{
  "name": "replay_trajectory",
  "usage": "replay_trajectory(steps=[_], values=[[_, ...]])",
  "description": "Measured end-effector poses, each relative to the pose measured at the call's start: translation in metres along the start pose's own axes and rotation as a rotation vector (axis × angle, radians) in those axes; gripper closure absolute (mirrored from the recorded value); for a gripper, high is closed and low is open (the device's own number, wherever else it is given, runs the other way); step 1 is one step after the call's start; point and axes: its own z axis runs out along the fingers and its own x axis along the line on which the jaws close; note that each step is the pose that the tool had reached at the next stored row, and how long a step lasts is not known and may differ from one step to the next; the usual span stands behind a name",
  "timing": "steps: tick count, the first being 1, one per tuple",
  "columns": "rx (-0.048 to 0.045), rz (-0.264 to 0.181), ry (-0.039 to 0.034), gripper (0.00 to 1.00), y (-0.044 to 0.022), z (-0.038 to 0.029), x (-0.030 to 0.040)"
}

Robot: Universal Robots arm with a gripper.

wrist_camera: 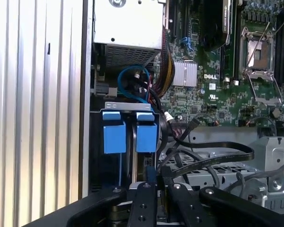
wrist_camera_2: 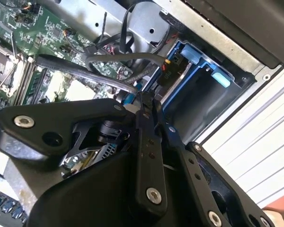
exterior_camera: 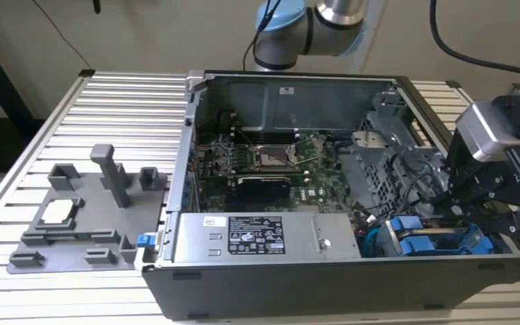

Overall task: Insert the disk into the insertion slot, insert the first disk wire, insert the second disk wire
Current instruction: 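Insert the second disk wire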

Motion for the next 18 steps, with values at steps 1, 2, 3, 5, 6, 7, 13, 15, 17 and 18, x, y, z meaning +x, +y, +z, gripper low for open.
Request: replay_trajectory(steps=[1, 2, 3, 5, 6, 7, 13, 15, 17, 18], values=[[0.0004, 0.001, -0.0001, 0.84, 0.0, 0.0006, 0.0001], [0.0011, 0.005, -0.0001, 0.84, -0.0001, 0.0013, 0.0003], [0.002, 0.009, -0.0003, 0.84, -0.0002, 0.0019, 0.0005], [0.0022, 0.013, -0.0005, 0.84, -0.0005, 0.003, 0.0008], [0.0001, 0.013, -0.0005, 0.84, -0.001, 0.0035, 0.0009], [-0.0033, 0.014, -0.0006, 0.84, -0.0016, 0.0041, 0.0011], [-0.0148, 0.017, -0.001, 0.84, -0.0063, 0.0083, 0.0022], [-0.0153, 0.019, -0.0011, 0.84, -0.0072, 0.0096, 0.0025], [-0.0149, 0.024, -0.0011, 0.84, -0.0073, 0.0111, 0.0029], [-0.0146, 0.026, -0.0013, 0.84, -0.0074, 0.0119, 0.0031]])
